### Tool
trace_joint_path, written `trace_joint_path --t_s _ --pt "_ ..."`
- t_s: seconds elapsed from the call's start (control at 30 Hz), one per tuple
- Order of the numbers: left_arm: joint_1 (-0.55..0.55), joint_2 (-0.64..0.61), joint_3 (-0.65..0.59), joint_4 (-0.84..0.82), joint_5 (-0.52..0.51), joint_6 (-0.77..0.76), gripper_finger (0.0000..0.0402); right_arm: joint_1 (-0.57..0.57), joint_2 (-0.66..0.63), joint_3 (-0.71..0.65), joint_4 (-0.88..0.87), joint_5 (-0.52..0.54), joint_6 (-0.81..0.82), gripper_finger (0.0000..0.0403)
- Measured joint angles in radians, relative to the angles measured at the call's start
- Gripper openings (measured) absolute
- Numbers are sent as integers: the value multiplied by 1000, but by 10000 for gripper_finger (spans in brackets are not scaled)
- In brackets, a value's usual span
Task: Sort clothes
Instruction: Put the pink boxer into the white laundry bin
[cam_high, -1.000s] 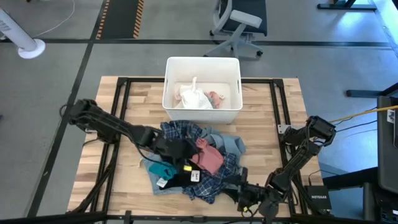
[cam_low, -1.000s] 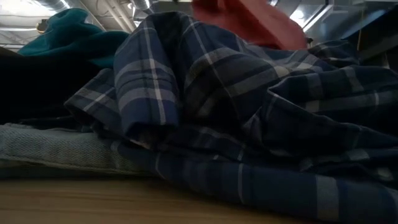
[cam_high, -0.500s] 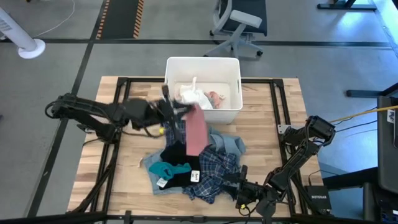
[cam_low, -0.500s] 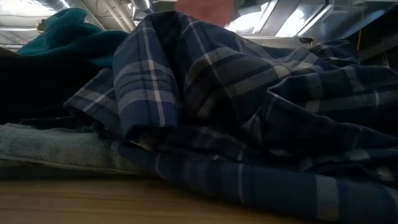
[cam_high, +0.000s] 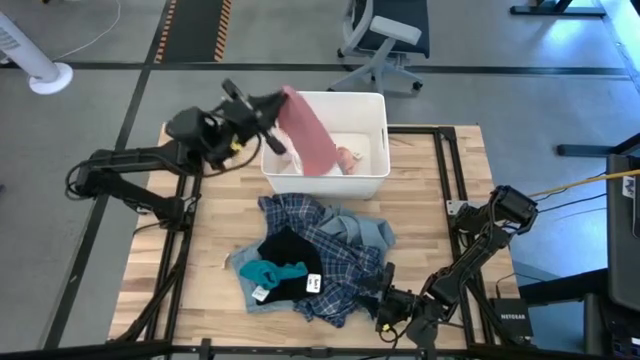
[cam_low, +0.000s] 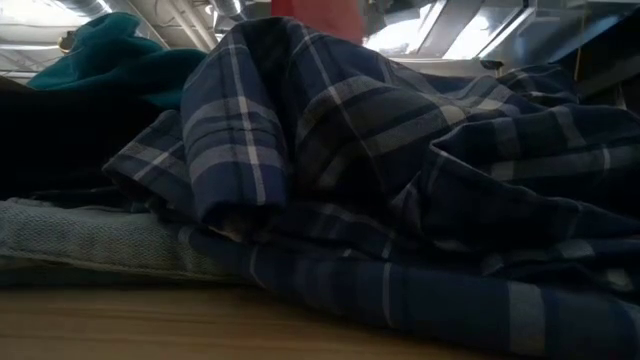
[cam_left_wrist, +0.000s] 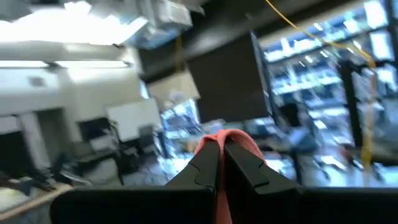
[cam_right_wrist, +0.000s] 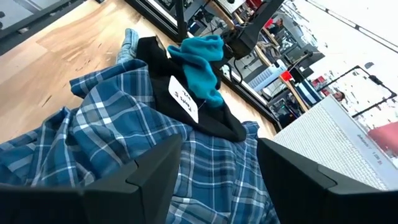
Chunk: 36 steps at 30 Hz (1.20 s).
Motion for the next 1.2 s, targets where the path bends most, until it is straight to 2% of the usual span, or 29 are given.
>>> trace_joint_path --t_s 0.2,0.43,0.7,0.8,0.93,1.07,1.2 --pt "102 -9 -2 24 2 -1 7 0 2 0 -25 -5 18 232" --pt "179 22 -6 -227 18 -138 7 1 2 0 -36 -5 27 232" --pt "169 39 -6 -435 25 -227 13 1 2 0 -39 -5 42 232" --pt "164 39 -6 -500 65 -279 34 1 2 0 -39 -5 42 232" --pt "163 39 -6 -586 149 -349 80 1 2 0 -39 -5 42 232" --pt "158 36 -6 -685 161 -401 127 1 2 0 -38 -5 43 232" --pt "117 19 -6 -778 161 -404 157 1 2 0 -38 -5 45 232"
